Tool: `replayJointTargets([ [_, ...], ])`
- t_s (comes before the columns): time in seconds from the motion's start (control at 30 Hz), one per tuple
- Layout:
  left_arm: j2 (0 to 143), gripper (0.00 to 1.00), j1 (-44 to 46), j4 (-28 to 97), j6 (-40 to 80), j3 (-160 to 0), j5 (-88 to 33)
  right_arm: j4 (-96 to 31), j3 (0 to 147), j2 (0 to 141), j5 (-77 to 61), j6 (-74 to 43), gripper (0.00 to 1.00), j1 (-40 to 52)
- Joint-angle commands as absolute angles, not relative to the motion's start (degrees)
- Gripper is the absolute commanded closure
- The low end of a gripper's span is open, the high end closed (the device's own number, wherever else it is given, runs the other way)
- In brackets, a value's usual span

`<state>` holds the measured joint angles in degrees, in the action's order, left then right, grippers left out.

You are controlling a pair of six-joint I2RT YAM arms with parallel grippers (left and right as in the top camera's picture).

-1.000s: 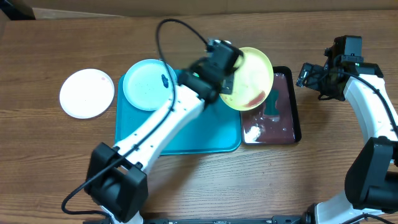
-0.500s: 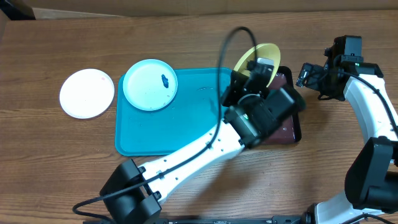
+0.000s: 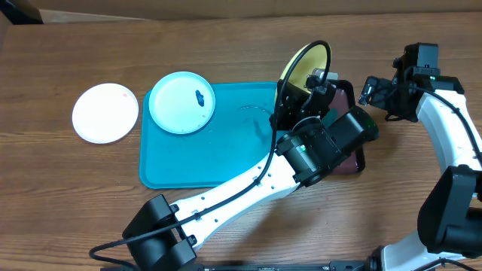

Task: Clean dirty plates on tray and stack at the side
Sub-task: 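Lower the yellow plate onto the white plate at the table's left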

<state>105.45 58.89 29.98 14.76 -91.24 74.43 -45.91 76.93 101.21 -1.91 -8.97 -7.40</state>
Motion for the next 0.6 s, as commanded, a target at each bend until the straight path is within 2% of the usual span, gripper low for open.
replayJointTargets([
  [0.0,106.1,0.96,59.0,29.3,14.7,-92.8,76.9,-45.6,77.1,100.0,-1.5,-9.0,0.0,-7.2],
  [0.27,106.1,0.96,58.7,29.4,14.9,-92.8,73.5,-45.6,77.1,100.0,-1.5,-9.0,0.0,-7.2],
  [0.37,106.1,0.96,58.4,31.7,16.9,-92.6,64.8,-45.6,77.1,100.0,-1.5,-9.0,0.0,-7.2],
  [0.47,106.1,0.96,56.9,35.0,23.9,-91.7,56.1,-45.6,77.1,100.0,-1.5,-9.0,0.0,-7.2],
  [0.53,106.4,0.96,52.0,39.2,32.4,-90.8,39.3,-45.6,77.1,100.0,-1.5,-9.0,0.0,-7.2],
  [0.57,106.5,0.96,50.3,40.0,33.3,-90.8,35.4,-45.6,77.1,100.0,-1.5,-9.0,0.0,-7.2],
])
